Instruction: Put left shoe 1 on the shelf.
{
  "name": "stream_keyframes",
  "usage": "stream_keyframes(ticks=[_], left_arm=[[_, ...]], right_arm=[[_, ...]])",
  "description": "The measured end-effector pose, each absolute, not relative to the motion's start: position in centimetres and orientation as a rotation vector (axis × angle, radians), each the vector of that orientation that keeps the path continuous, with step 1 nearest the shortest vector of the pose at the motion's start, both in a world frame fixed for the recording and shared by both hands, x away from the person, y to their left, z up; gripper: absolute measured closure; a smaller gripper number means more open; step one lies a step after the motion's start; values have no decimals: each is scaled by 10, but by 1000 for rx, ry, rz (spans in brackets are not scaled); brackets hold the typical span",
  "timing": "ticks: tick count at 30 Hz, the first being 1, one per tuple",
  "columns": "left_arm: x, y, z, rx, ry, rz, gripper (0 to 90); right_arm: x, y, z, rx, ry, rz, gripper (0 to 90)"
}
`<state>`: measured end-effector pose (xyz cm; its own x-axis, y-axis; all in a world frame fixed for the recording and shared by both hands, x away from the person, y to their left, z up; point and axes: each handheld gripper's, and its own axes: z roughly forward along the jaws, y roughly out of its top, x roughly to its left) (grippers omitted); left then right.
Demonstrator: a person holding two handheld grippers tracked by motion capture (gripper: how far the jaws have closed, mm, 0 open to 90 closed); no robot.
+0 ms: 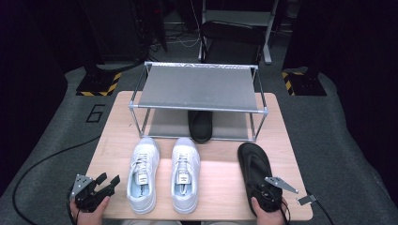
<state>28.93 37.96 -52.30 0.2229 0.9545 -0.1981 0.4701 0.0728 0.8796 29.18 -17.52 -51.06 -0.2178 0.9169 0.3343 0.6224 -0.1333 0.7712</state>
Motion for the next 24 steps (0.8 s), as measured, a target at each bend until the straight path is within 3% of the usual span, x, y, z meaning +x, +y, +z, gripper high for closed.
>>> stream_keyframes(ticks=[12, 24], left_arm=[[290, 378, -524, 1529, 1389, 656, 380], [289, 380, -524, 1542, 1398, 641, 380]], right_arm=[[297, -141, -511, 1625, 1927, 1336, 809], [283, -171, -497, 1648, 1792, 1408, 684]])
